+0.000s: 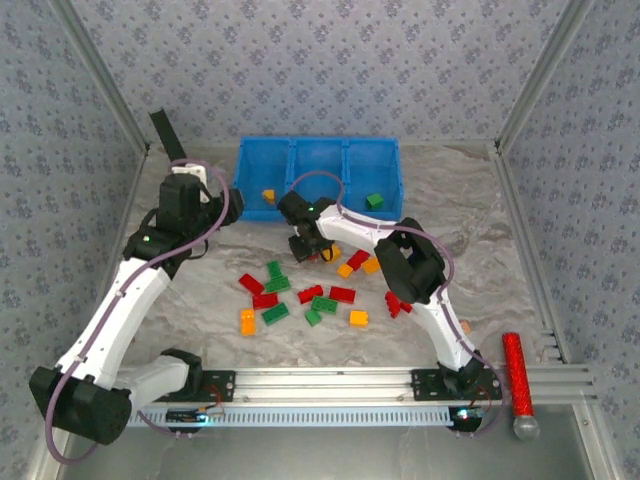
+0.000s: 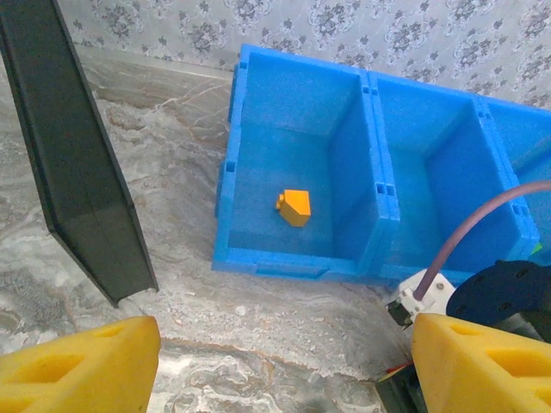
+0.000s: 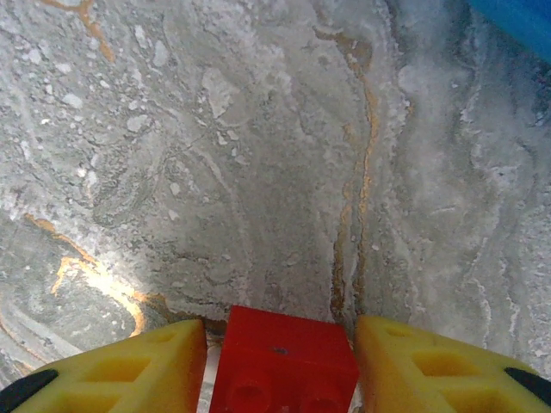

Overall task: Sort the legos into containers by color
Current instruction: Pick up the lego from the center of the table.

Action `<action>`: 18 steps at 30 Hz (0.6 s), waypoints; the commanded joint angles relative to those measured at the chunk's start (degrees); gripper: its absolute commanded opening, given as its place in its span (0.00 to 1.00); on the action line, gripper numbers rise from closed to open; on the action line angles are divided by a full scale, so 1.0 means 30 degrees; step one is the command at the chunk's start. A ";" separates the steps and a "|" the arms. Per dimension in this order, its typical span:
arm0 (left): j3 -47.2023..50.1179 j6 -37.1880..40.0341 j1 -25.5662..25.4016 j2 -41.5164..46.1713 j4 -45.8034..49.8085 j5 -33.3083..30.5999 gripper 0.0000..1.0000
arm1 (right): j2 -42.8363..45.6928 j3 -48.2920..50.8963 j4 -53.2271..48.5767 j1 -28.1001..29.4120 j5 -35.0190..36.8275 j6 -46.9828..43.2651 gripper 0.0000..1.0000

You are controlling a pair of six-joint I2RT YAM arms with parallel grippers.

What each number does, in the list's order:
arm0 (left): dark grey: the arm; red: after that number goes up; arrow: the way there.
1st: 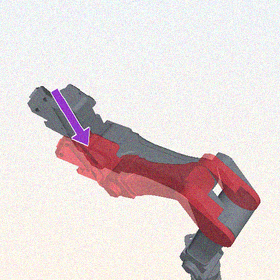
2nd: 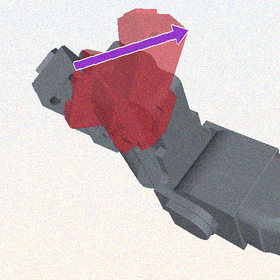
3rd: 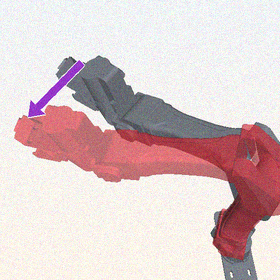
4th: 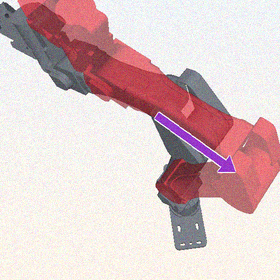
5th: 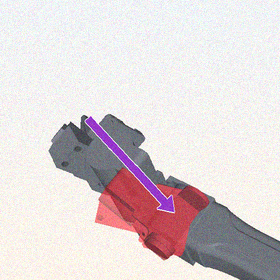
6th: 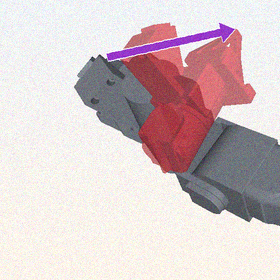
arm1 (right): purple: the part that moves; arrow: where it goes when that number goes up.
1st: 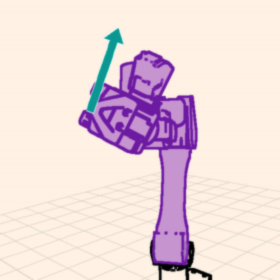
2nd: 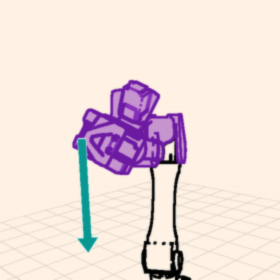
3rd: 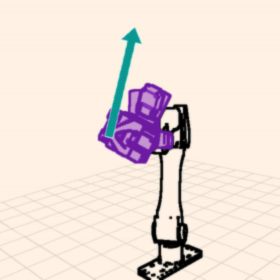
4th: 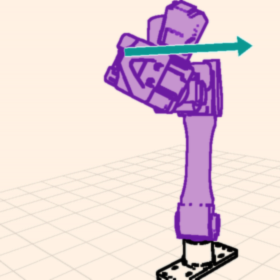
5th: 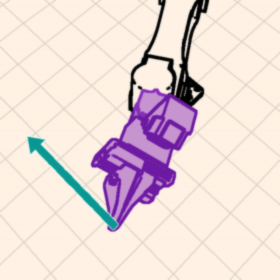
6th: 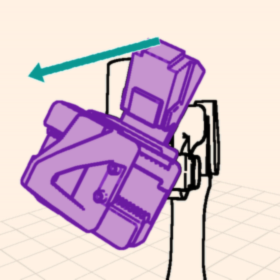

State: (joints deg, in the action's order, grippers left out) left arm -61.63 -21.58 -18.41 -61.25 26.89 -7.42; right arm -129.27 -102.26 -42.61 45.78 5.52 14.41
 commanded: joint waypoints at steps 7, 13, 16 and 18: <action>0.0291 0.0310 0.0103 0.0595 0.0394 -0.0141 0.78 | -0.0434 0.0428 -0.1399 0.0129 -0.0136 0.0736 0.32; 0.1038 0.0463 0.0024 0.1533 0.0958 0.0314 0.78 | 0.1153 -0.1276 -0.2534 -0.0264 0.0717 -0.0235 0.31; 0.2030 0.0595 -0.0014 0.2348 0.1096 0.0505 0.78 | 0.1762 -0.2534 -0.2673 -0.0756 0.0826 -0.0679 0.31; 0.2586 0.0552 -0.0043 0.2829 0.1283 0.0735 0.78 | 0.1715 -0.3603 -0.2650 -0.1154 0.0801 -0.0897 0.31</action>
State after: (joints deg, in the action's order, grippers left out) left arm -55.48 -20.86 -18.37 -54.89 28.88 -6.72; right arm -128.27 -107.77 -48.58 44.31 6.42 13.74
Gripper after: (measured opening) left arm 0.777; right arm 0.322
